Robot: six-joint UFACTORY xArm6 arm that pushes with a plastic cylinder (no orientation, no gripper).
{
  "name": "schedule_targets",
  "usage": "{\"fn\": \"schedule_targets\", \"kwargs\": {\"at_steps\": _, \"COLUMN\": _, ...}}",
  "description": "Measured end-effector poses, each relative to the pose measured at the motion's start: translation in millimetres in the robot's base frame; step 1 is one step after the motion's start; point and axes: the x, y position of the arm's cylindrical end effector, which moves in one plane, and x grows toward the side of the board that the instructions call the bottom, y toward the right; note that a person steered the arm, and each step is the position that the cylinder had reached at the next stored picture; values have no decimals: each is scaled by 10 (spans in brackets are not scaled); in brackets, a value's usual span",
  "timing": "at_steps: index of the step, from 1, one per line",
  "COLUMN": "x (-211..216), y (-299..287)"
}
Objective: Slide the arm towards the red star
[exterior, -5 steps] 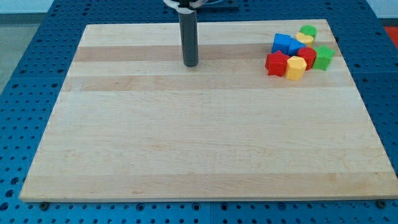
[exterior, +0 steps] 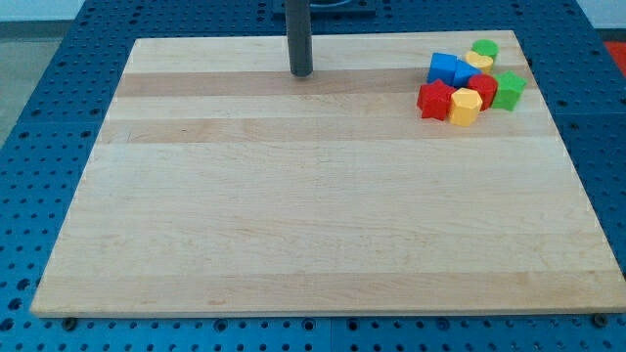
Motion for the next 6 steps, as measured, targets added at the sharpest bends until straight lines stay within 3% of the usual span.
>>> {"fn": "schedule_targets", "kwargs": {"at_steps": 1, "x": 82, "y": 7}}
{"fn": "schedule_targets", "kwargs": {"at_steps": 2, "x": 632, "y": 136}}
{"fn": "schedule_targets", "kwargs": {"at_steps": 4, "x": 1001, "y": 577}}
{"fn": "schedule_targets", "kwargs": {"at_steps": 5, "x": 1448, "y": 1650}}
{"fn": "schedule_targets", "kwargs": {"at_steps": 6, "x": 1500, "y": 2041}}
